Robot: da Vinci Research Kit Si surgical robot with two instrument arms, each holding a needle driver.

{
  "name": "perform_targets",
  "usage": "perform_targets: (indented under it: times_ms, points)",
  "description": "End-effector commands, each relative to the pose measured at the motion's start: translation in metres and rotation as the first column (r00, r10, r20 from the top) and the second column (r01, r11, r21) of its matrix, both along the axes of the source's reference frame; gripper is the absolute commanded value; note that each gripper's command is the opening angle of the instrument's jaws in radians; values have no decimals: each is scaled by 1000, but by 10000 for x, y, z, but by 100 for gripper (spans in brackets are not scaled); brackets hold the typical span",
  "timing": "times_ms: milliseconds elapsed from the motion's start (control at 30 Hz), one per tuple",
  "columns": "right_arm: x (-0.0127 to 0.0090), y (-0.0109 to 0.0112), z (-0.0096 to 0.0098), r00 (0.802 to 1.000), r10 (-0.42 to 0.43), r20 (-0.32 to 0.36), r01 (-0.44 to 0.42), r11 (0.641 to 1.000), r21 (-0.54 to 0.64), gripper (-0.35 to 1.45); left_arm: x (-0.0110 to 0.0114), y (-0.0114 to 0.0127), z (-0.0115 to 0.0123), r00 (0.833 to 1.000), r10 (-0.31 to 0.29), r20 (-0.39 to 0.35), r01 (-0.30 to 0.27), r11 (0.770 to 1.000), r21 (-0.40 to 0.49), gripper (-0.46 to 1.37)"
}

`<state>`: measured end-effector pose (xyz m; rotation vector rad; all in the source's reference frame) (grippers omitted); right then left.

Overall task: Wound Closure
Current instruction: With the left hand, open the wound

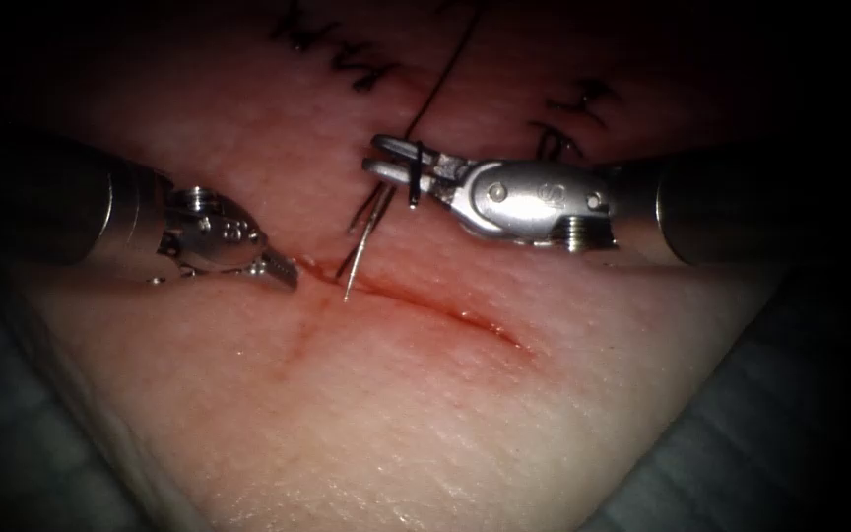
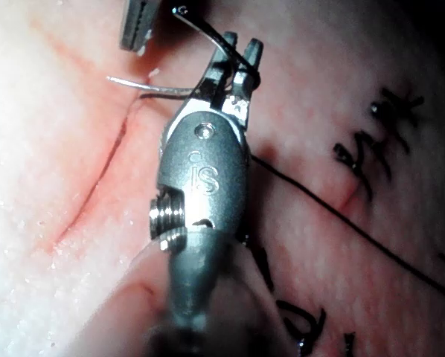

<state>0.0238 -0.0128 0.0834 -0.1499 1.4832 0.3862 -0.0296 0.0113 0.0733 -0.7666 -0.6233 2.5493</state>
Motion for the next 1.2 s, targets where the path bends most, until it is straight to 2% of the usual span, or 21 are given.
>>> perform_targets:
  times_ms: [33,367,567,667,1100,1200]
  points:
    - [-1,0,-1,1000,6,0,-6,1000,-1,-35,0,0,4,1000,7,14,-7,1000,10,-35]
    - [-5,1,-3,1000,11,0,-11,1000,0,-35,-5,1,20,999,22,42,-22,1000,5,-35]
    - [-4,1,-4,1000,12,0,-12,1000,0,-35,-10,-3,34,998,24,58,-27,999,39,-35]
    - [-4,1,-4,1000,12,0,-12,1000,0,-35,-13,-6,44,998,35,55,-39,998,56,-35]
    - [-1,-2,-4,1000,14,0,-14,1000,-2,-35,-13,-4,92,999,-7,53,1,995,101,-35]
    - [0,-3,-4,1000,14,-1,-14,1000,-4,-35,-12,-3,104,999,4,41,-8,995,102,-35]
